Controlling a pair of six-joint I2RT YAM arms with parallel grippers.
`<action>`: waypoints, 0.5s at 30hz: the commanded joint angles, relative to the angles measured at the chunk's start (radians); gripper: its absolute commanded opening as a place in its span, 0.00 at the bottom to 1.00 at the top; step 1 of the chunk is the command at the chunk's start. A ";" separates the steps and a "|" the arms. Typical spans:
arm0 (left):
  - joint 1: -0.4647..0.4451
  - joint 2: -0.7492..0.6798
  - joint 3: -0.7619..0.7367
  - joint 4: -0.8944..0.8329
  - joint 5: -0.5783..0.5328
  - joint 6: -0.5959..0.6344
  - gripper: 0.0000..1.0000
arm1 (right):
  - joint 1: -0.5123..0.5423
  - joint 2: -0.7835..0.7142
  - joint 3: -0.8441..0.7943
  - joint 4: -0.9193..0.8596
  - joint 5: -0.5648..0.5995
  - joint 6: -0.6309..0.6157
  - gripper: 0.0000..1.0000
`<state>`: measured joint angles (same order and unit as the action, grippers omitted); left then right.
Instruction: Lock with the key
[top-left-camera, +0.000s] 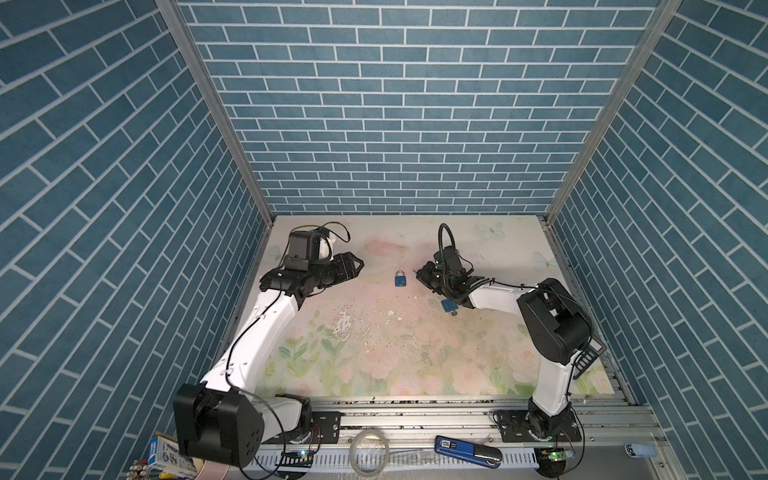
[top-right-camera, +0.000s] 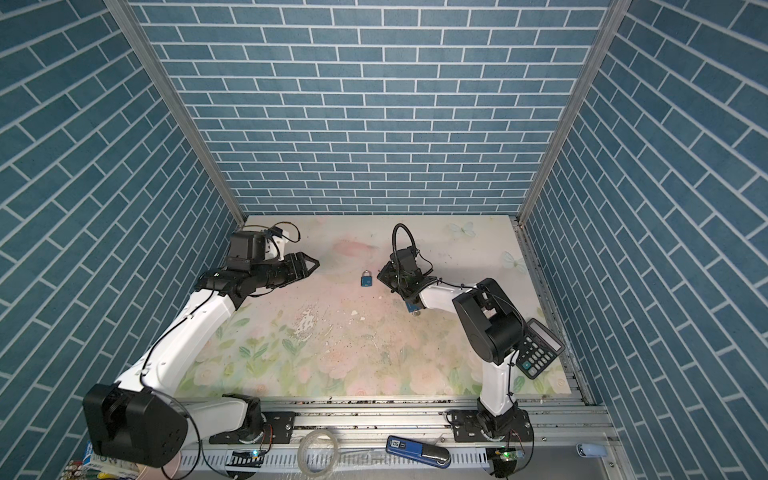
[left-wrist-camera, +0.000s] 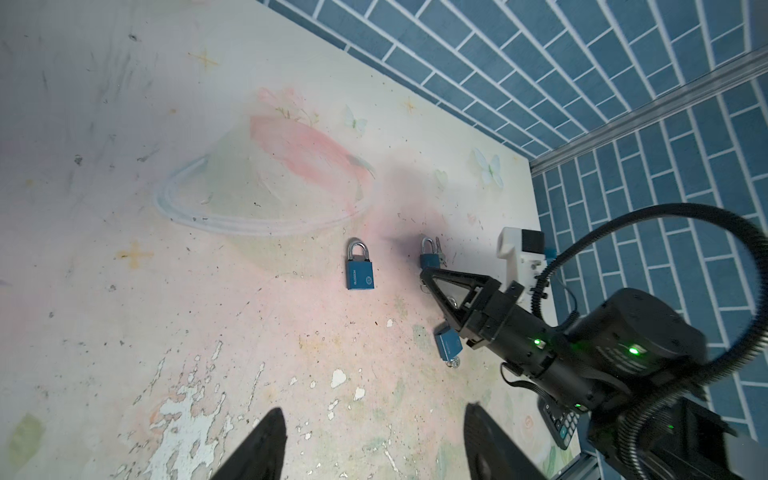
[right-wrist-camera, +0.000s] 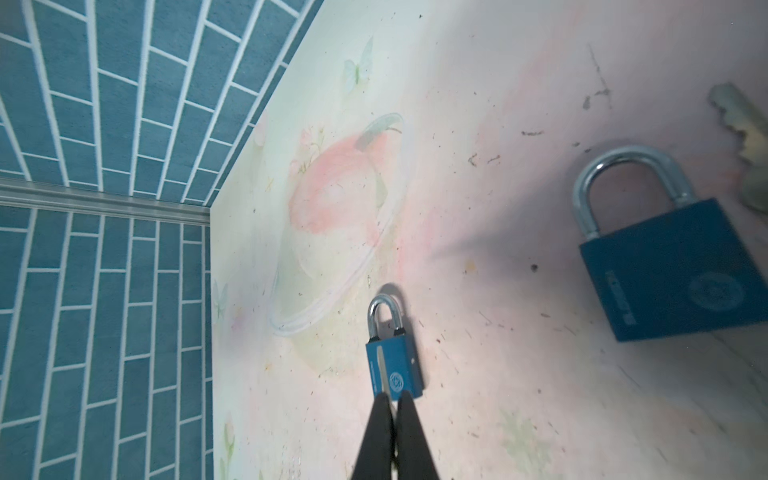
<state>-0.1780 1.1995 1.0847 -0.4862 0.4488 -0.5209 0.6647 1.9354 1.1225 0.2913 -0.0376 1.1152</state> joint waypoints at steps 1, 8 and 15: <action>0.018 -0.052 -0.019 0.037 -0.003 0.001 0.74 | 0.025 0.045 0.052 0.001 0.115 0.024 0.00; 0.075 -0.068 -0.047 0.040 0.044 -0.005 0.85 | 0.048 0.132 0.114 0.008 0.152 0.054 0.00; 0.106 -0.095 -0.080 0.057 0.057 -0.033 0.97 | 0.059 0.147 0.104 0.023 0.180 0.067 0.00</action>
<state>-0.0822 1.1294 1.0145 -0.4496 0.4873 -0.5461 0.7200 2.0663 1.2160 0.2996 0.1001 1.1484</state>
